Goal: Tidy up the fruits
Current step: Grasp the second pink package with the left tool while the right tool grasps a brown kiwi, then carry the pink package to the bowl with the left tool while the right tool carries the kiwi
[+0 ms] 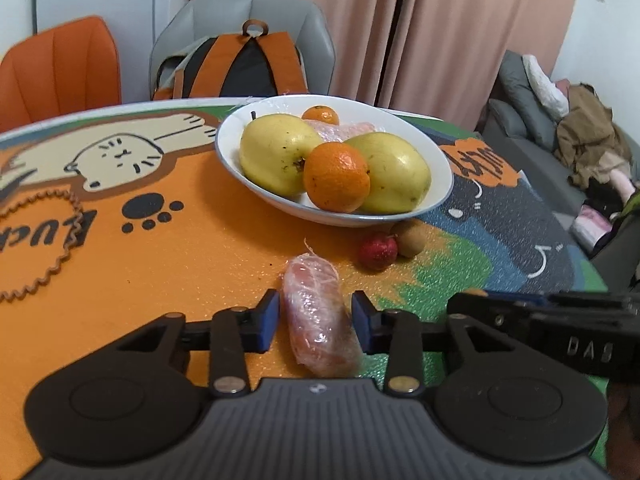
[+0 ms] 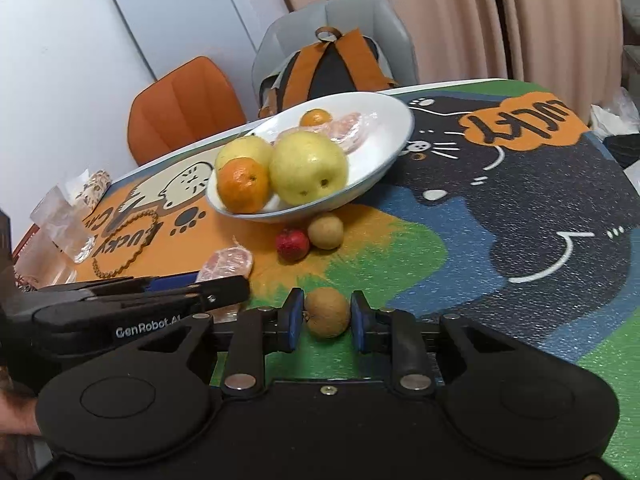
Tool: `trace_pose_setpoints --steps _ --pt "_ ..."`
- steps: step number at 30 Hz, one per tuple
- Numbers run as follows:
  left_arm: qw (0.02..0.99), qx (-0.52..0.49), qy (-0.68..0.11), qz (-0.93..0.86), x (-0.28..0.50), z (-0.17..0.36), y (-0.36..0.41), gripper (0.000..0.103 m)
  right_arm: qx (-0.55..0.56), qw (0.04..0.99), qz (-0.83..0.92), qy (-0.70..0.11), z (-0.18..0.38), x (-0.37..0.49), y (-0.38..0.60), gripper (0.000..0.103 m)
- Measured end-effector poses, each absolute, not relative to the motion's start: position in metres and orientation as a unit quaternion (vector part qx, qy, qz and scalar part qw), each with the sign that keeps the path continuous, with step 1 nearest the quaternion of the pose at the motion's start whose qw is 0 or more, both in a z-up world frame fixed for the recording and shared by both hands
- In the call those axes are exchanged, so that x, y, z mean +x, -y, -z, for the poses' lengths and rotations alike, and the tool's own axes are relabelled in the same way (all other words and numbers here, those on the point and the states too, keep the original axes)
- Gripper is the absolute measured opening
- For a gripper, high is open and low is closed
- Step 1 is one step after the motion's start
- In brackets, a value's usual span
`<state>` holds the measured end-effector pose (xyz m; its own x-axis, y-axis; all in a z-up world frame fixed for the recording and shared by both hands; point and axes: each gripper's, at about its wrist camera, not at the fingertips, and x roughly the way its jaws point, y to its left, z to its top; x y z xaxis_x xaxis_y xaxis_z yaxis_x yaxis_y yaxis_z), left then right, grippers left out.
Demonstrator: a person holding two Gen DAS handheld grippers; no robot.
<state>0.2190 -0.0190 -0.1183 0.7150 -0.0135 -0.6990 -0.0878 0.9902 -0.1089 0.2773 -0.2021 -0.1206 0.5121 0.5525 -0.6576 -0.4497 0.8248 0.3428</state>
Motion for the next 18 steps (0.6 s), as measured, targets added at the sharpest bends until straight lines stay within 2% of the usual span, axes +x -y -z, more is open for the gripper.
trace_pose_setpoints --steps 6,18 --pt "0.925 -0.031 -0.379 -0.023 0.22 0.119 0.029 0.034 0.054 0.871 -0.285 -0.396 0.119 0.28 0.202 0.024" --pt "0.926 -0.062 -0.373 -0.016 0.21 0.113 0.029 0.026 0.062 0.882 -0.279 -0.374 0.094 0.258 0.219 0.024"
